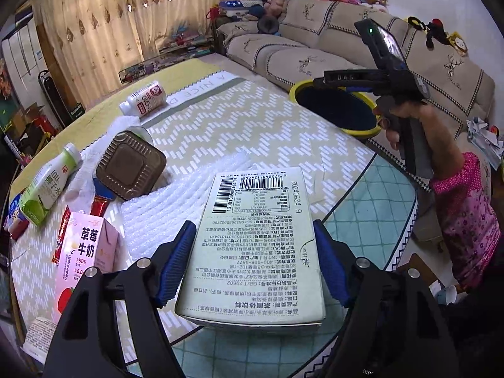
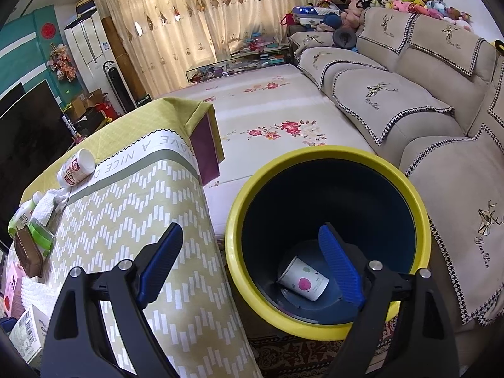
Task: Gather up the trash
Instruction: 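Carry the paper box over the bin and release it with the left gripper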
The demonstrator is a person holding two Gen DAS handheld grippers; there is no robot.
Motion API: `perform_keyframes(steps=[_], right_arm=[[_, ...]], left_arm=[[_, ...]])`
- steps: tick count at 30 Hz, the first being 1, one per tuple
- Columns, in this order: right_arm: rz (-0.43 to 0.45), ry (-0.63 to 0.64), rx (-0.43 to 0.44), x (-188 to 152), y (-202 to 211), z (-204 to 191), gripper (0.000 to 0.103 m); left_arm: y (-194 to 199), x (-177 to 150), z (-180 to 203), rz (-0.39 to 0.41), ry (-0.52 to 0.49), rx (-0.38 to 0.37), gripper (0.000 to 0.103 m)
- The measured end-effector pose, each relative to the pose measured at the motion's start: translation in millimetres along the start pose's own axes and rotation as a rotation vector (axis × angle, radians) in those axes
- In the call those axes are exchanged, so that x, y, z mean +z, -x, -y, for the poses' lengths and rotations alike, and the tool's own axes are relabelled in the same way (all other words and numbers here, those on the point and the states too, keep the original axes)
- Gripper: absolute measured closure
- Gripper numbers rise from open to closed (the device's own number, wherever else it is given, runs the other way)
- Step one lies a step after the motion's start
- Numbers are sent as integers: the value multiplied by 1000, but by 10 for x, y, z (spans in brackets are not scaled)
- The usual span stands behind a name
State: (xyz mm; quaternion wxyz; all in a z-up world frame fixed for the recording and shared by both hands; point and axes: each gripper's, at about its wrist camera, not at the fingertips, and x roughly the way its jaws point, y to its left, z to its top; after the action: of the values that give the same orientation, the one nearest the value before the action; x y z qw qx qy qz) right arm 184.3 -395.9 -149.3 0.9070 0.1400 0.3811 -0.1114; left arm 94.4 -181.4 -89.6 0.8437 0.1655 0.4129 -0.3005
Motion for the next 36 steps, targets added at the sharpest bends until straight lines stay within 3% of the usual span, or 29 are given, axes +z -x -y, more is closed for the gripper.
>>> perform_keyframes(steps=[8,18,23,27,33,36], right_arm=[[-12,3,6,-27,-43,-14,20],[-6,-15,7,-31,8,73,20],[26,-31,23,-21,201,153,20],[75,-29,15,6,455,231,20],[158,-27,-133,-8,815,506,15],[171,-51,-199,-24,917,732,15]], left_arm=[[-282,-110,44,-109,-20,-1,30],[-176,-21,45,-76,-27,4,32],[72,229,145,-1,-48,-9,32],[15,508,273,32,-71,-44,32],[-354,1041,540,45,-94,-155,32],[-595,1295,759,41,-141,-168,32]])
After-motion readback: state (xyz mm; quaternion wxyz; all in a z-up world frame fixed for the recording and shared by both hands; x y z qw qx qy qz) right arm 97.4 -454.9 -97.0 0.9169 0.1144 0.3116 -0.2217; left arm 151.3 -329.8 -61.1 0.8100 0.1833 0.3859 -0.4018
